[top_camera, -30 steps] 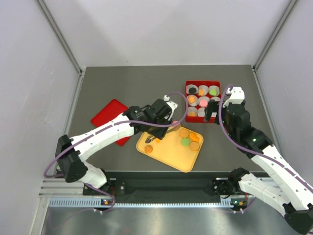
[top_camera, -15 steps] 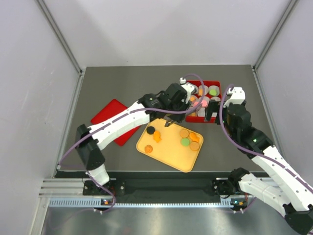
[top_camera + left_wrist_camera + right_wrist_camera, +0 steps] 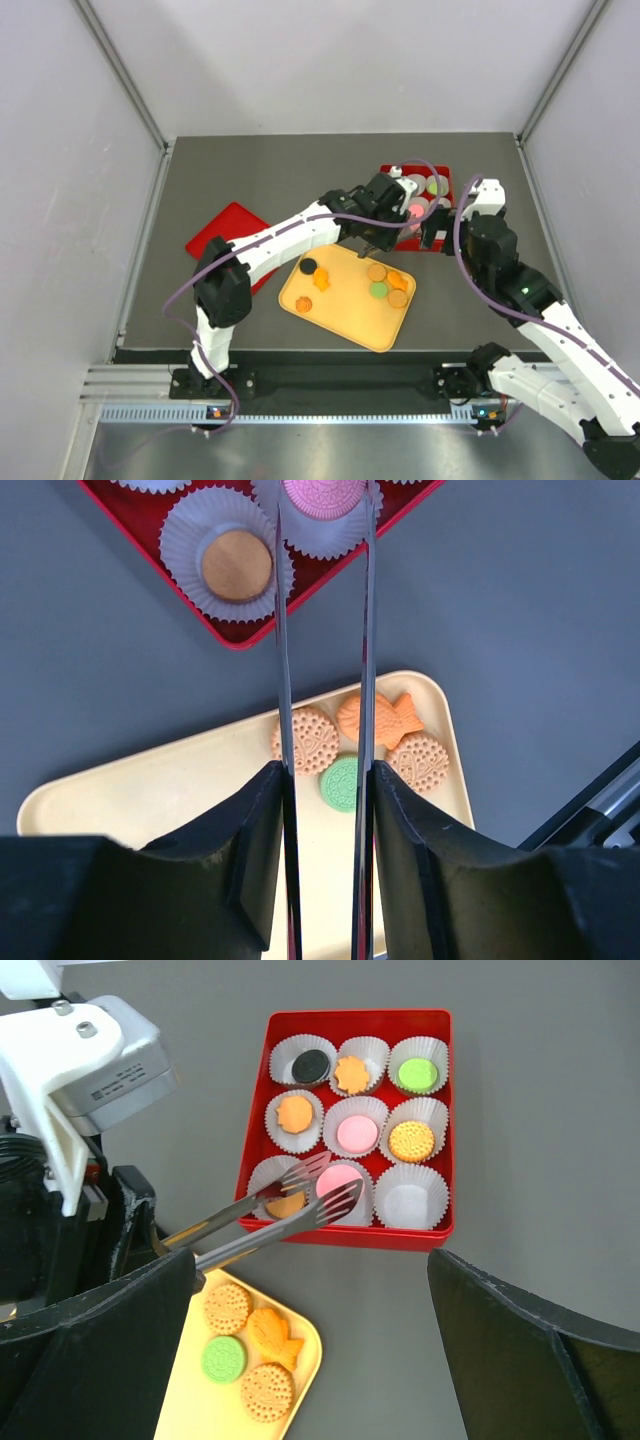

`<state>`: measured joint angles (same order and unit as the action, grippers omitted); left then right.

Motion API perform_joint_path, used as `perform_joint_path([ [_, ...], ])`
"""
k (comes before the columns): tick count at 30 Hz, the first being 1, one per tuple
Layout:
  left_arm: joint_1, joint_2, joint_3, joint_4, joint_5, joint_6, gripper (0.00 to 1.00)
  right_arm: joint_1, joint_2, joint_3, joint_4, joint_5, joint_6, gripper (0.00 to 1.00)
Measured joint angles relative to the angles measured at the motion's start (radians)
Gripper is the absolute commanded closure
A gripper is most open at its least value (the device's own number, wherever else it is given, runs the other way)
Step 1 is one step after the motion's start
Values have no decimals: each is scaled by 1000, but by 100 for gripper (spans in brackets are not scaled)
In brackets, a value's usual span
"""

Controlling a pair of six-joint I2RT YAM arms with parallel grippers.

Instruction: Pack the cookies

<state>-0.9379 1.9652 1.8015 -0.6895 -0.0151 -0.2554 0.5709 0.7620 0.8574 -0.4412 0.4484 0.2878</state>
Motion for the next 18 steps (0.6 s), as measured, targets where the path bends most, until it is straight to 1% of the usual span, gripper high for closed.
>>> perform_joint_path([
  [7, 3, 8, 3, 10, 26, -2, 57, 0, -5, 0, -2, 0, 0, 0],
  [18, 3, 8, 2, 10, 26, -3, 56, 0, -5, 0, -2, 0, 0, 0],
])
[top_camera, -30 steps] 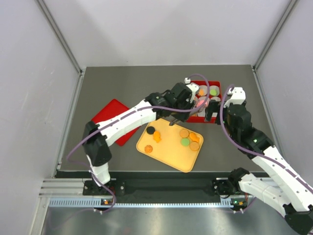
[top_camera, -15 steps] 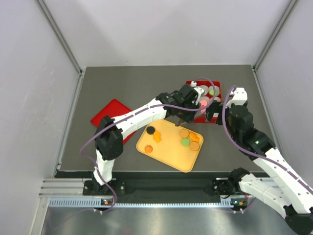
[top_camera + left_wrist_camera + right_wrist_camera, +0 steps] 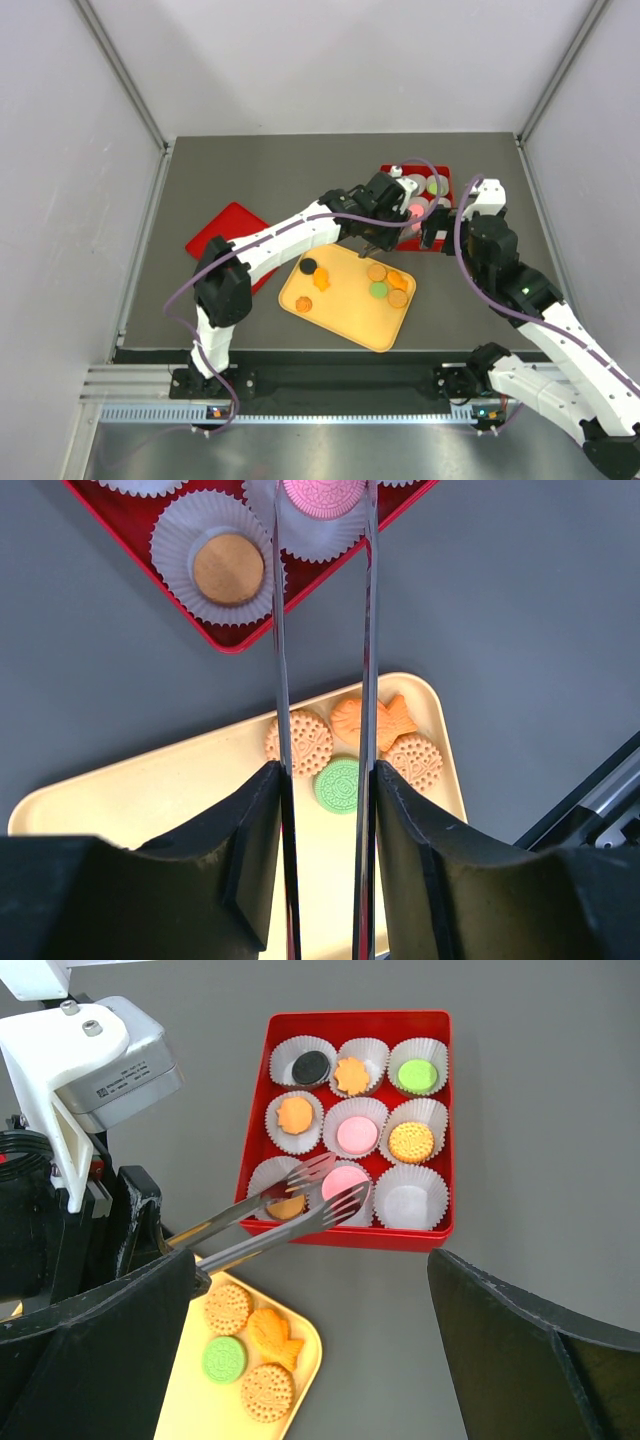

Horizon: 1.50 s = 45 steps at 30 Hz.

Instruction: Pack the cookies

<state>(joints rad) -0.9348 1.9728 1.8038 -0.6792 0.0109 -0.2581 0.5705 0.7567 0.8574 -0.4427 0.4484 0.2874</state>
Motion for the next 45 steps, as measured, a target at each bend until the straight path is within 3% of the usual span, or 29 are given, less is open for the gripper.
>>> perform_joint_path([
  [45, 0, -1, -9, 3, 0, 0, 49, -4, 0, 0, 0, 3, 0, 0],
])
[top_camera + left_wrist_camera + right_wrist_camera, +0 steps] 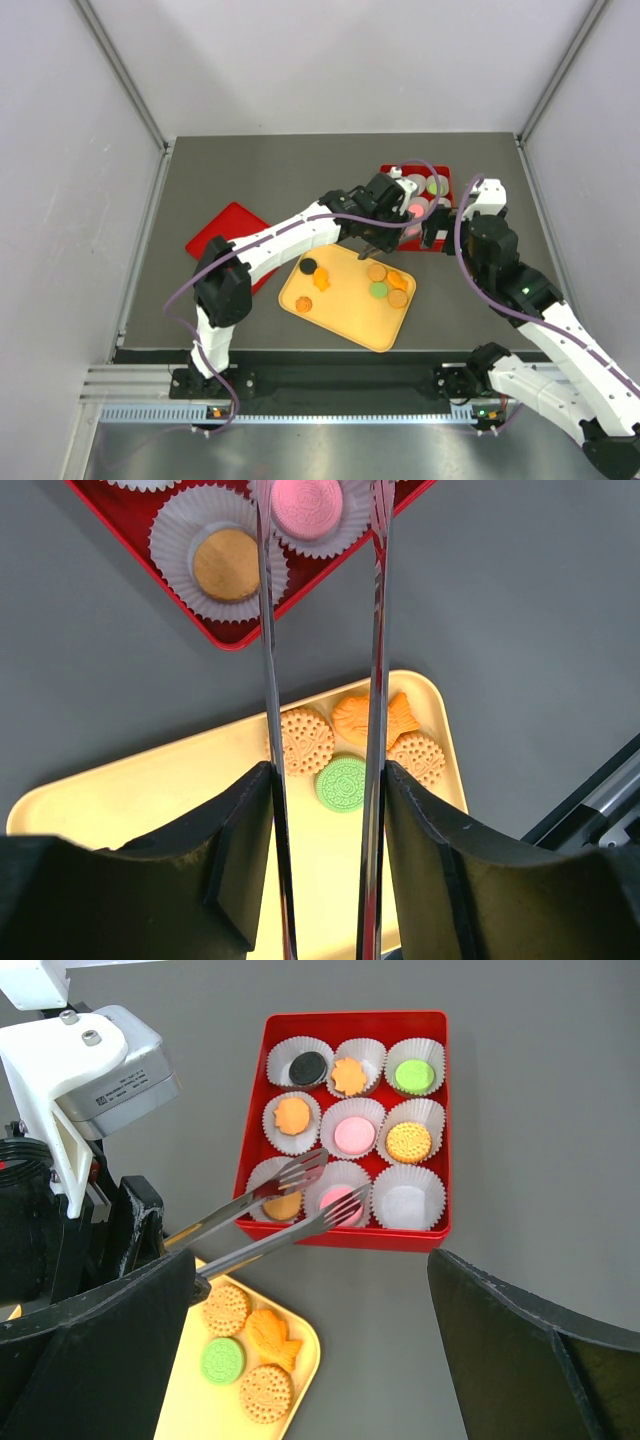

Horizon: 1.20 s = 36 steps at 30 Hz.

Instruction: Pack the cookies

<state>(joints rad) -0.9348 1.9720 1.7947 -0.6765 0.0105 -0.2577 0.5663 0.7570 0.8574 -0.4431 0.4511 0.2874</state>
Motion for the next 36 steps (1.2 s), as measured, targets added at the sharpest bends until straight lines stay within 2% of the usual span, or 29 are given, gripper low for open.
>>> perform_joint_path([
  [12, 0, -16, 0, -2, 0, 0, 52, 0, 2, 0, 0, 0, 0, 0],
  [19, 0, -153, -40, -20, 2, 0, 51, 0, 5, 0, 0, 0, 0, 0],
  [27, -3, -407, -213, -101, -2, 1, 51, 0, 14, 0, 0, 1, 0, 0],
  [36, -15, -540, -467, -208, -68, -34, 51, 0, 39, 0, 0, 0, 0, 0],
])
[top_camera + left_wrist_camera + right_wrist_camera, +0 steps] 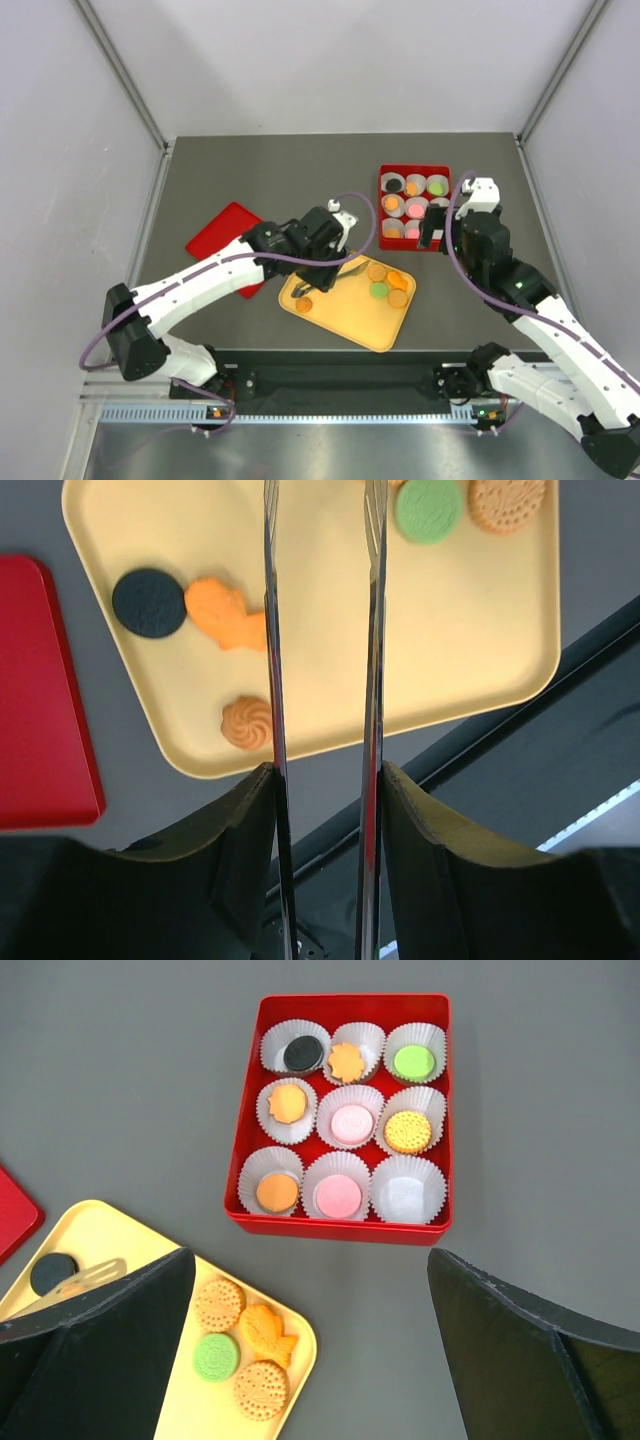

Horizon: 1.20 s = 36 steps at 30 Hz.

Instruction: Pack the cookies

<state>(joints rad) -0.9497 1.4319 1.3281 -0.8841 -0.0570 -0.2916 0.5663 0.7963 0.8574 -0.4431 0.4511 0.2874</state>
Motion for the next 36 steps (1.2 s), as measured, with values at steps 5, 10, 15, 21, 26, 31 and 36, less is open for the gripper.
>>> perform_joint_path([
  [5, -12, -51, -65, -16, -3, -26, 51, 0, 7, 0, 0, 0, 0, 0],
  [10, -64, -46, -82, -2, 1, -48, 51, 0, 11, 0, 0, 0, 0, 0],
  [15, -103, -4, -83, 27, 13, -55, 49, 0, 10, 0, 0, 0, 0, 0],
  [21, -126, 56, -83, 56, 19, -55, 49, 0, 9, 0, 0, 0, 0, 0],
  [26, -136, 95, -83, 74, 27, -54, 49, 0, 9, 0, 0, 0, 0, 0],
  [31, -146, 128, -67, 79, 28, -53, 49, 0, 8, 0, 0, 0, 0, 0],
  [36, -155, 145, -51, 88, 26, -49, 49, 0, 2, 0, 0, 0, 0, 0],
])
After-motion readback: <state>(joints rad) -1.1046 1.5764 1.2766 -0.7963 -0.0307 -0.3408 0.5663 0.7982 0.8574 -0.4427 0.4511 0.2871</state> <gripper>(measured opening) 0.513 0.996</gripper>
